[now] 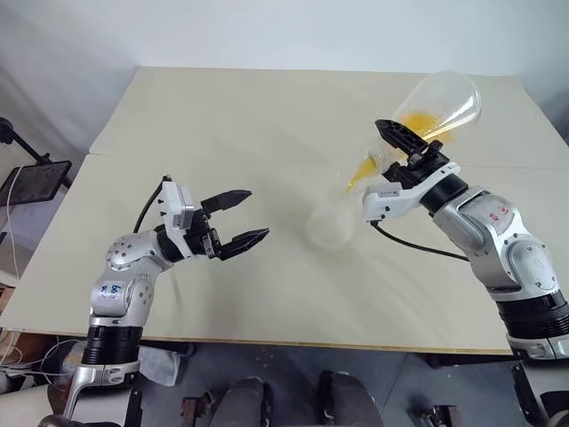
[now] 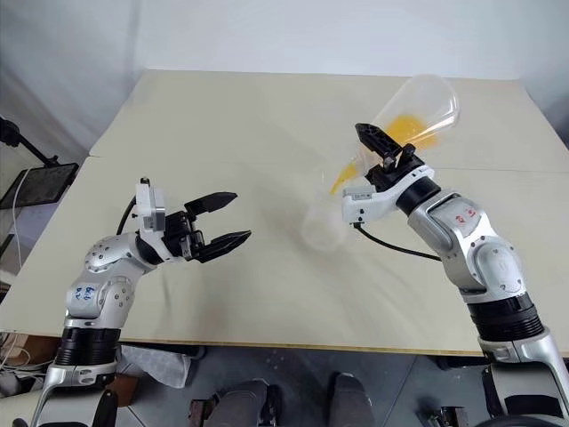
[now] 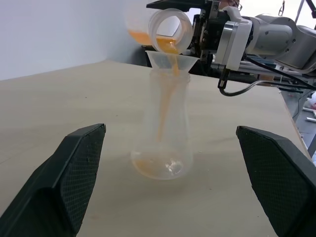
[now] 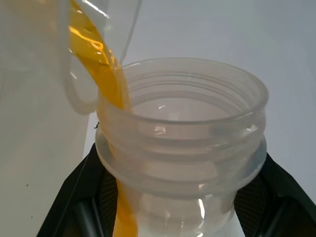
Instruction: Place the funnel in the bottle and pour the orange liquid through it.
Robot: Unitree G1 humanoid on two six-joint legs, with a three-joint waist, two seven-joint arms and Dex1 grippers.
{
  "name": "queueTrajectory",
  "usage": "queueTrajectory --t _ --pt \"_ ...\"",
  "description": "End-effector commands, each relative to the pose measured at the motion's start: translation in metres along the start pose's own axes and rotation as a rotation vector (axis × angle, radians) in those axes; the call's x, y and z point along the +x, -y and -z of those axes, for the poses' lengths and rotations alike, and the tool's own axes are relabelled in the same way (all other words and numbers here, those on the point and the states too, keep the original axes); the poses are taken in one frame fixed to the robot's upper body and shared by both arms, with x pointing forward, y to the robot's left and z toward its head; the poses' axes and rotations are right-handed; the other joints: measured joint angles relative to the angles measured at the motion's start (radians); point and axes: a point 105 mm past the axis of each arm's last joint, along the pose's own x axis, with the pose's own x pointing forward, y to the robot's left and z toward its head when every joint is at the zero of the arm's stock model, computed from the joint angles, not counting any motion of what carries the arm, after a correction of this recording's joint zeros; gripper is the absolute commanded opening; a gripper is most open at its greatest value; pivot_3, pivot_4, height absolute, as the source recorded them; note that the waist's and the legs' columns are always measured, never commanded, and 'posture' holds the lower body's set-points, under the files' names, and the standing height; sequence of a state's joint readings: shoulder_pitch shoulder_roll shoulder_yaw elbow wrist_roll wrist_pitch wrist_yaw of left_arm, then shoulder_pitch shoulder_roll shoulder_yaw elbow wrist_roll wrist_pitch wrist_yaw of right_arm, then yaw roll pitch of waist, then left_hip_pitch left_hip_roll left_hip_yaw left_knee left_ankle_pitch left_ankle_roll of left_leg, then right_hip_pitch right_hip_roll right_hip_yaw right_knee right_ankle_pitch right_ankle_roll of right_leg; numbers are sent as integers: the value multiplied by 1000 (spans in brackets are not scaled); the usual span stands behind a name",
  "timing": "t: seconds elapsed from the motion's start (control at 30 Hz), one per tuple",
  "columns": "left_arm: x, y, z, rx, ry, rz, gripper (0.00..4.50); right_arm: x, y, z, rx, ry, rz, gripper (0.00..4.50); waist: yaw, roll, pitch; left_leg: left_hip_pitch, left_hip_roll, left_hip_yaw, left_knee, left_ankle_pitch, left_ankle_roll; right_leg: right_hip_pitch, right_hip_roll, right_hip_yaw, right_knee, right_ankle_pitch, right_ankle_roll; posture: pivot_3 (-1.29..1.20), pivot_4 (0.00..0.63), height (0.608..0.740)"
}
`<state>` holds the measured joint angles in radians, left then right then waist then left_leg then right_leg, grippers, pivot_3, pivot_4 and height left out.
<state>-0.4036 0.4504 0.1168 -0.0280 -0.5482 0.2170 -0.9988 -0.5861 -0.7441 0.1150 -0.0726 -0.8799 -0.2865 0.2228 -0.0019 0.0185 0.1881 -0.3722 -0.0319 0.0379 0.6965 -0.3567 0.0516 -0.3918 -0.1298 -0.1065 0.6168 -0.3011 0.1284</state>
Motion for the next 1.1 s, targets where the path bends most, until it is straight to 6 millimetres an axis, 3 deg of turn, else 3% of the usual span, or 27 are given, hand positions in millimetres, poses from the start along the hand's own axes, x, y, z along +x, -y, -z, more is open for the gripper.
queueTrajectory --t 0.03,1.1 --pt "4 3 -11 45 32 22 4500 2 23 1 -61 14 78 2557 0 0 0 0 0 0 0 0 0 0 0 0 0 0 0 0 150 740" --pt "7 3 -10 43 50 19 4500 4 29 -1 -113 62 99 2557 0 0 0 0 0 0 0 0 0 0 0 0 0 0 0 0 150 740"
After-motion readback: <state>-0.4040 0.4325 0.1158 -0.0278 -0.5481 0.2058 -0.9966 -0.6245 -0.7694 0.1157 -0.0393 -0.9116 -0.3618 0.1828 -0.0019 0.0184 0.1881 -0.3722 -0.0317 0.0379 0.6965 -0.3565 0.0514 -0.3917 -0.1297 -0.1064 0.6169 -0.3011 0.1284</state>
